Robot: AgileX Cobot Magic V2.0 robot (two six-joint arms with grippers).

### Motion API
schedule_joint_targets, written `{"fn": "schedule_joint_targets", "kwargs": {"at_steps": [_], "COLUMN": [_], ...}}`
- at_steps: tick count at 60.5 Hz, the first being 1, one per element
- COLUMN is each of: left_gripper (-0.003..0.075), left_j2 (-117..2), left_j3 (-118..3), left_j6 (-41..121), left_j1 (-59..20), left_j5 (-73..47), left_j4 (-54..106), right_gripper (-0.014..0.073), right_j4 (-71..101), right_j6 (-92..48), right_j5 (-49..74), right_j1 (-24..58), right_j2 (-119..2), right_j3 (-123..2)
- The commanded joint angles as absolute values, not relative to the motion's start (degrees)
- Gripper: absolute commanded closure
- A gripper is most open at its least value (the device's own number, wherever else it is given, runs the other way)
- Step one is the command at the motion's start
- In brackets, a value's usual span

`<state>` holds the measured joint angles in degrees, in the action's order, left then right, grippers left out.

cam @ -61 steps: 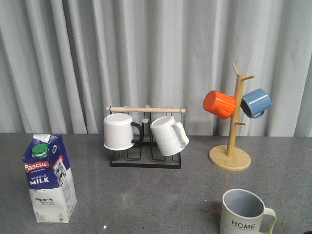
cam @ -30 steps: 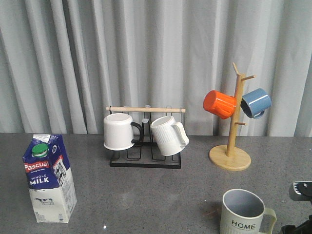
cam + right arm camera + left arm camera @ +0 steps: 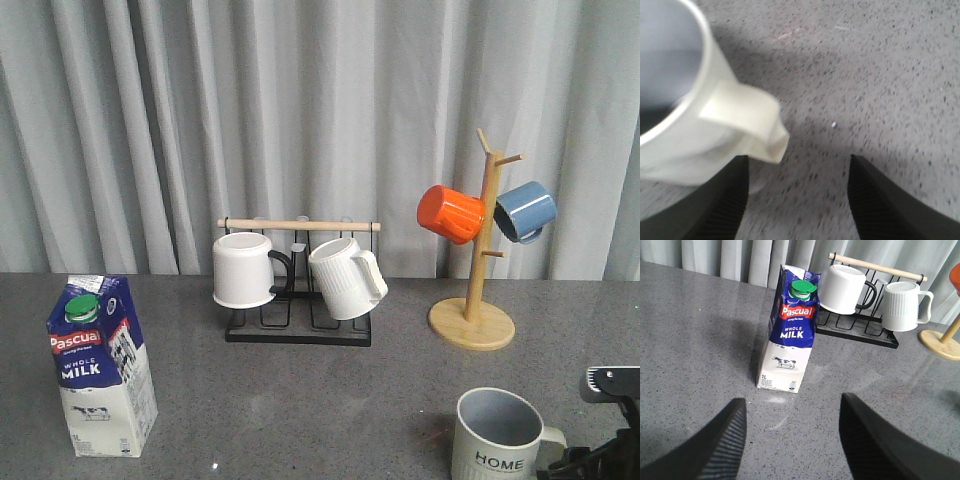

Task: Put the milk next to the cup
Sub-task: 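Lower the right gripper onto the white HOME mug and grasp it, then slide the white HOME mug toward the middle of the table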

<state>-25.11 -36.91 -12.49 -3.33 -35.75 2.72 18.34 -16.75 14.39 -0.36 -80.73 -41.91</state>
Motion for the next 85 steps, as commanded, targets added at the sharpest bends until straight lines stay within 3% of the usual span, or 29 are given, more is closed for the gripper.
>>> {"fn": "schedule_joint_targets", "kwargs": {"at_steps": [1, 15, 32, 52, 64, 85], "left_gripper": [0.0313, 0.0313, 0.0313, 0.0313, 0.0313, 0.0313], "left_j2": [-26.0, -26.0, -26.0, -26.0, -26.0, -26.0], "left_j3": [-38.7, -38.7, -38.7, -38.7, -38.7, -38.7], "left_j6": [-12.5, -12.5, -12.5, -12.5, -12.5, -12.5], "left_j1": [-3.6, -3.6, -3.6, -3.6, -3.6, -3.6], "left_j5": [-31.9, -31.9, -32.1, -34.3, -34.5, -34.5], "left_j4": [2.8, 2.8, 2.8, 2.9, 2.9, 3.0], "right_gripper": [0.0170, 0.0224, 0.0610, 0.0599, 0.0599, 0.0571], "right_j4": [19.7, 19.2, 19.3, 19.8, 21.3, 21.2], "right_j6": [-18.1, -19.9, -21.6, -21.2, -20.9, -19.0], "right_j5": [7.7, 0.0, -7.1, 4.1, 10.9, 16.5], "right_j1": [-0.4, 2.6, 9.6, 13.1, 17.0, 18.1], "right_j2": [-81.7, -86.6, -87.4, -85.1, -91.4, -101.1], "right_j3": [-43.6, -43.7, -43.7, -56.8, -67.5, -70.3]}}
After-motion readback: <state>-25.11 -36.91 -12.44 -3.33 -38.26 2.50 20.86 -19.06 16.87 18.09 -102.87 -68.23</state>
